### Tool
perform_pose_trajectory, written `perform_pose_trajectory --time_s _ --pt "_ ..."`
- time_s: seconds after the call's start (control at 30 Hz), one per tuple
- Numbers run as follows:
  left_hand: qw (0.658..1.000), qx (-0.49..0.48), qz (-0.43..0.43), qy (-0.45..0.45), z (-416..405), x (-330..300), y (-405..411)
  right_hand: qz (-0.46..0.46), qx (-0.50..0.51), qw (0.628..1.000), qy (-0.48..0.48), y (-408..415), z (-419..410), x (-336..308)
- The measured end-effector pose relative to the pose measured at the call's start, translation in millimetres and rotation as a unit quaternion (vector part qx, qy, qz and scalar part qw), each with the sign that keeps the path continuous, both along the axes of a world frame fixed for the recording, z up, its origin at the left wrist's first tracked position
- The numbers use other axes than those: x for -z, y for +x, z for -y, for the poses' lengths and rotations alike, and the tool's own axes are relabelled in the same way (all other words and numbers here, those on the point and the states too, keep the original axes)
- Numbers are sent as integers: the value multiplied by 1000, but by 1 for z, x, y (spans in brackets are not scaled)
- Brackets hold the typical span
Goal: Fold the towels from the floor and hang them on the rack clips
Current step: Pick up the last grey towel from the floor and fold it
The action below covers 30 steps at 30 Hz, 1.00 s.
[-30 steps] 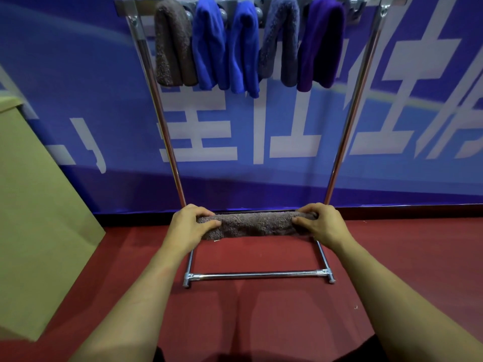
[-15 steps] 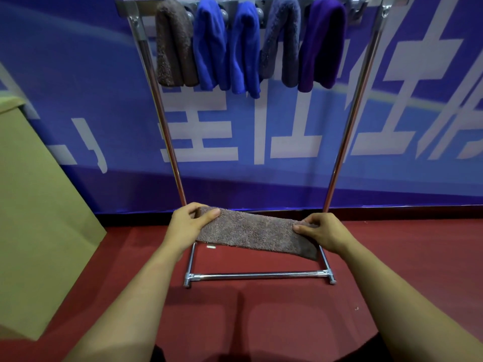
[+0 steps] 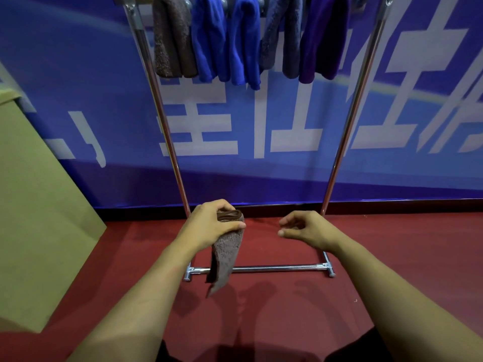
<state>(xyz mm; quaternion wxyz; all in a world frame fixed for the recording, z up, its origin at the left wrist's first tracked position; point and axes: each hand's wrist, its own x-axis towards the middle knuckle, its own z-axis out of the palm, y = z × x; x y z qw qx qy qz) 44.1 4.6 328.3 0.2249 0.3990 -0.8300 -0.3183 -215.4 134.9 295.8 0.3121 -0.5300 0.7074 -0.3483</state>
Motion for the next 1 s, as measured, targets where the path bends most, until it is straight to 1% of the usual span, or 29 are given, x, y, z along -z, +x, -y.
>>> perform_pose_trajectory --time_s 0.13,0.3,0.43,0.53,0.6,0.73,0.8,0.9,1.0 --pt "999 20 -20 -14 -1 -6 0 29 -25 999 -2 7 2 1" --pt "988 74 -131 33 -13 -23 -4 71 -103 992 23 31 4 3" --pt "976 56 -201 57 -11 -30 -2 92 -178 978 61 52 6 8" --pt "971 24 -229 70 -3 -28 5 122 -192 970 84 58 6 9" --pt "968 -4 -240 75 4 -24 9 141 -195 966 99 59 5 6" --pt "962 -70 -248 92 18 -11 16 162 -179 966 88 64 4 -5" --pt "958 -105 -246 106 24 -3 19 177 -172 967 67 67 3 -12" --pt "946 -143 -243 157 30 13 22 198 -162 966 14 71 0 -27" --pt "940 -135 -223 219 25 23 22 246 -142 958 -34 75 -4 -45"
